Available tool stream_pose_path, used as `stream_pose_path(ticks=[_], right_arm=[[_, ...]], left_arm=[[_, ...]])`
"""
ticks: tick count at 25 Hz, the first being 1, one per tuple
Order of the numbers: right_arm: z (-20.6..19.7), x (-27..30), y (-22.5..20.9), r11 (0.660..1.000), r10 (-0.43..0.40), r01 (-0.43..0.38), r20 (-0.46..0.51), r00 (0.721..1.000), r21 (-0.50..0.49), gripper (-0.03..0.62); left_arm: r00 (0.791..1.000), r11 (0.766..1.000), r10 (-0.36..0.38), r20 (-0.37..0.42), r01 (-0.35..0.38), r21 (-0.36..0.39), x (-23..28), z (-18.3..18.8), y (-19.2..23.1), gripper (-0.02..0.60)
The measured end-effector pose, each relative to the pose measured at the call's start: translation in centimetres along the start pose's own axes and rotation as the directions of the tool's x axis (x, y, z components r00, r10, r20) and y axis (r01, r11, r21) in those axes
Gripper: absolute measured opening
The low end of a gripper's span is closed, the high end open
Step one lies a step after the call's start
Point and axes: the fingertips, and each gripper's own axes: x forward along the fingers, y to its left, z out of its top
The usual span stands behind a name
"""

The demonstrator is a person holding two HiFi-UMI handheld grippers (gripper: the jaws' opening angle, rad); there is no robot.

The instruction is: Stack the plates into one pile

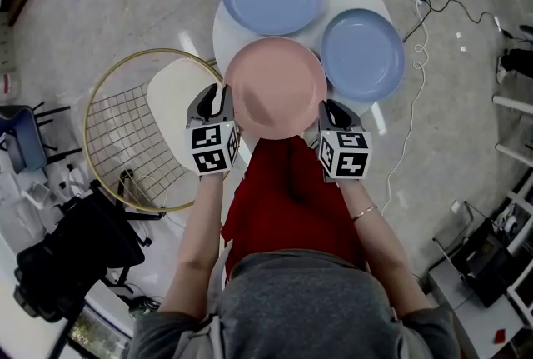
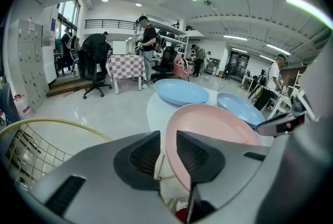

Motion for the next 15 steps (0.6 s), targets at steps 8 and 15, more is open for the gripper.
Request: stream_pose_path(ticks=[8,15], right_arm=[[-1.2,0.7,-0.4,1.000,0.006,-0.005,-0.039,0.999,0.031,0.092],[-1.6,1.7,-0.1,0.999,0.040,-0.037,-0.065,0.997,0.038,0.092]], left_arm=[[0.999,0.999,0.002,-0.053,-0.005,-0.045,0.8,-1.8,0.2,0.114],[0.995,0.994,-0.002,-0.099,-0.009,-0.107,2.0,-3.4,0.2,0.114]])
